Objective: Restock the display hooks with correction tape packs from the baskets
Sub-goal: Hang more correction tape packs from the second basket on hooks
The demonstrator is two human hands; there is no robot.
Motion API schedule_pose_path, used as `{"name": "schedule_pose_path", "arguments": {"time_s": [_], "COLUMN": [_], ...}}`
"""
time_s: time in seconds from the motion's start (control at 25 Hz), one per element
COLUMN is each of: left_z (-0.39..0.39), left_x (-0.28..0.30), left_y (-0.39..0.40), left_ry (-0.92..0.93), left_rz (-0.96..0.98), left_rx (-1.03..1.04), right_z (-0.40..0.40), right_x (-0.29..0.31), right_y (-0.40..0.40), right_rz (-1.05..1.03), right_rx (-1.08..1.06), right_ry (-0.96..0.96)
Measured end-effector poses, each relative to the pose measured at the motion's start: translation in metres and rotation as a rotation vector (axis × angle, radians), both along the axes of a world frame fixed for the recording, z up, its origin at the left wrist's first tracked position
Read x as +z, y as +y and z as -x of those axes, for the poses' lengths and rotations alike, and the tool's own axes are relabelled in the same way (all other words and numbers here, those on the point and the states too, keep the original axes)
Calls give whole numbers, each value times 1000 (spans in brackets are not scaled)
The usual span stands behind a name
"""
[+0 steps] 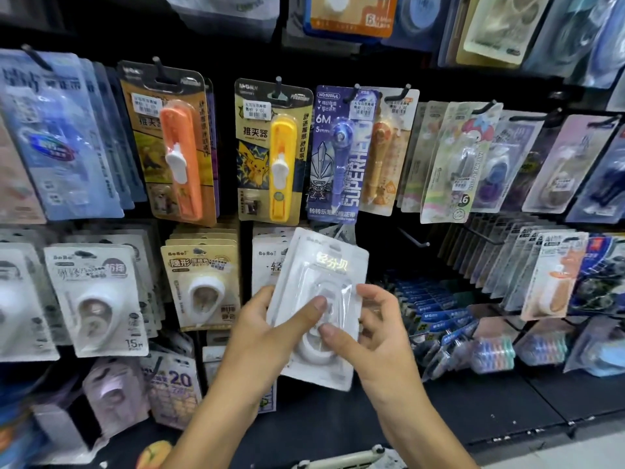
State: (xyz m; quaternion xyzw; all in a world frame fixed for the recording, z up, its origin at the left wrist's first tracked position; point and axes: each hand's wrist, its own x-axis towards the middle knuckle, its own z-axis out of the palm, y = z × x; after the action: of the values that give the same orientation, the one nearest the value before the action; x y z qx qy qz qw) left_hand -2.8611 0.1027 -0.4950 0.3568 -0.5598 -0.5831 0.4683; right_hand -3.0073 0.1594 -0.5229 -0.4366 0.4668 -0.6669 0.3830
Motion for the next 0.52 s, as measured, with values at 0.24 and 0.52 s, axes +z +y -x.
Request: {"name": "schedule_pose_path", "arguments": {"time_s": [0.24, 0.52], "left_z": [-8, -20], "left_x": [-1, 8], "left_y": [-8, -18], "left_ry": [-16, -7], "left_rz": [35, 72], "left_rx": [133, 259], "right_z": [28, 51], "right_x": [8, 11], "right_y": [4, 5], "right_rz": [-65, -130], "right_rx": [-176, -236], "right_ry": [-24, 123]}}
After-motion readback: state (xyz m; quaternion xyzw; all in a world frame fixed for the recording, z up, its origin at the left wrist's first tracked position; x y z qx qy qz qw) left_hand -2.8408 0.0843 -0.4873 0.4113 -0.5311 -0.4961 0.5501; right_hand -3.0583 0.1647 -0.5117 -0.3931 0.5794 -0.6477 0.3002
